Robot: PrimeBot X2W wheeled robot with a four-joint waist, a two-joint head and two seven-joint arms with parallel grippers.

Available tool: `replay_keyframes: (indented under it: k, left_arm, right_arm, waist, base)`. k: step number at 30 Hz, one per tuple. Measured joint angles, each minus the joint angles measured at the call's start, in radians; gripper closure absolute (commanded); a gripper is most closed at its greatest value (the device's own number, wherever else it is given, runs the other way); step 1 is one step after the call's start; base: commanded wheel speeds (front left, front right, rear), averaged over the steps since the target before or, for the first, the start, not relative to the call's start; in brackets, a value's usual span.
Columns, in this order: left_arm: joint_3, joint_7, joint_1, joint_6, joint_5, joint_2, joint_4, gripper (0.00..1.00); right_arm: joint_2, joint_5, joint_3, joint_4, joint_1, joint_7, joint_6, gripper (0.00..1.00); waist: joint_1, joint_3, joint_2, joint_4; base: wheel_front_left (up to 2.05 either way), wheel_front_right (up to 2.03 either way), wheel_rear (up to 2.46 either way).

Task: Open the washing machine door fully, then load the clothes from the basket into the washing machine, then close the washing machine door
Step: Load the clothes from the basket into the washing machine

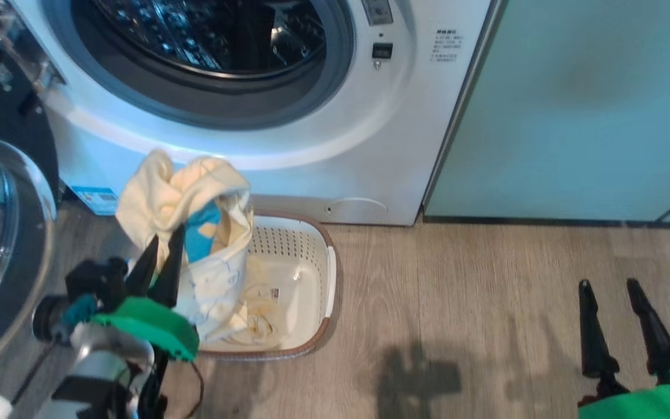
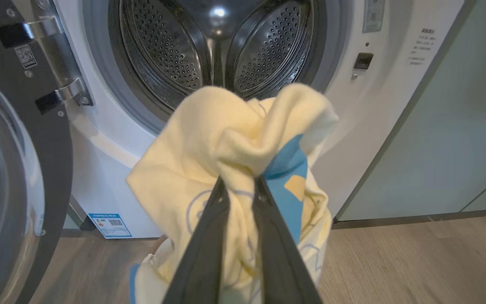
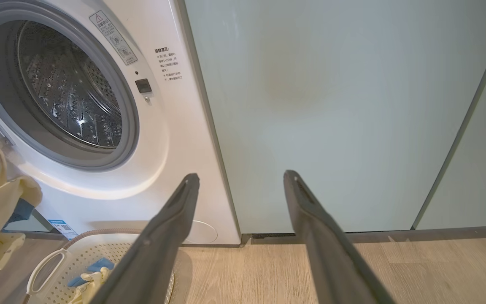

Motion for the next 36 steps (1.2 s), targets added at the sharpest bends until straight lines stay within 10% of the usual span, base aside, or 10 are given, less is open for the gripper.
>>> replay_keyframes:
  k: [36]
  left_arm:
    - [-0.015, 0.637, -1.049, -0.205, -0.116, 0.245, 0.382, 1.0]
  right_arm:
    - [0.0, 0.211, 0.039, -0.041, -0.237, -0.001, 0.0, 0.0]
  waist:
    - [0.0001, 0.473, -0.0001, -0.174]
  base:
    - [0.0, 0.0, 0.0]
